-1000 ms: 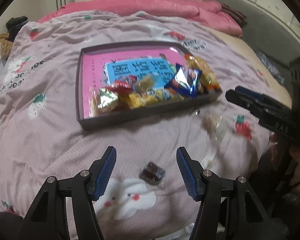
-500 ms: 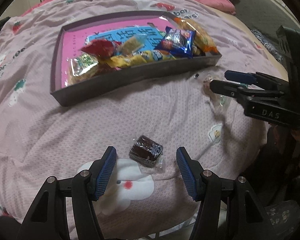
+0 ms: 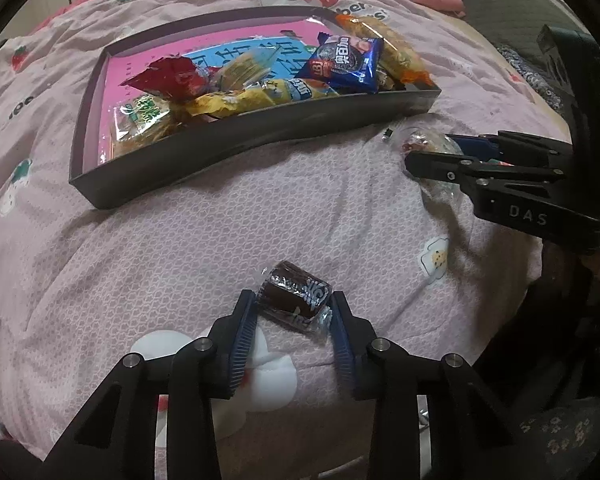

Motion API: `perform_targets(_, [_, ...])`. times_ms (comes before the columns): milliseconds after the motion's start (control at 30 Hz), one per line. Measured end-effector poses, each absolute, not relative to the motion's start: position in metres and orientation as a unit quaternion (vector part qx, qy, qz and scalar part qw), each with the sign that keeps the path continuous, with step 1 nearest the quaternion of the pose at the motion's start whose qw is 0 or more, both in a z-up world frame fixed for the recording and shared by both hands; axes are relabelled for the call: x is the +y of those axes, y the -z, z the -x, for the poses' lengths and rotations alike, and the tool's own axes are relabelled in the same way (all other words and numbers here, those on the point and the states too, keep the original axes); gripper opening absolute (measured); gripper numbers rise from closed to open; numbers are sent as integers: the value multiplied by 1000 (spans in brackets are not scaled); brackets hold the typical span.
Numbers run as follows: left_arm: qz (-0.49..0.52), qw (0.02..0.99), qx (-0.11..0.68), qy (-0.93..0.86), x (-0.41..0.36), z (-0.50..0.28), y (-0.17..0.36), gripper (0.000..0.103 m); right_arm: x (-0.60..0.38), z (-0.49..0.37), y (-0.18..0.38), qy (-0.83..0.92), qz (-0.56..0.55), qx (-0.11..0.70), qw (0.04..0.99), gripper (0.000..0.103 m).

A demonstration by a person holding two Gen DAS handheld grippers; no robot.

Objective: Organize snacks
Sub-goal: 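Grasp the dark chocolate piece with the left gripper while the right gripper grasps the clear candy bag, then carry the chocolate piece and candy bag over the tray with both grippers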

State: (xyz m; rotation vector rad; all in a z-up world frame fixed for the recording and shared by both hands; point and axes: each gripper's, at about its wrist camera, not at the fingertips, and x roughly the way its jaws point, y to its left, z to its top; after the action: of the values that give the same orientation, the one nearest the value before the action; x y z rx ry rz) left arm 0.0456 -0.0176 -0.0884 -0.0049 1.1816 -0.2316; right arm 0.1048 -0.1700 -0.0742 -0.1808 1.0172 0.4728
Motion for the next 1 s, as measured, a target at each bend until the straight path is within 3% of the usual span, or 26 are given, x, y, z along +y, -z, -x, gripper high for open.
perform_targets(433, [33,862,492,121,-10,-43,35,37,-183,-97,25,-257,17,402,879,40])
perform_targets(1000, [54,885,450,108,-8,-70,-1,37,-187,-102,7,-268,-3,360,894,39])
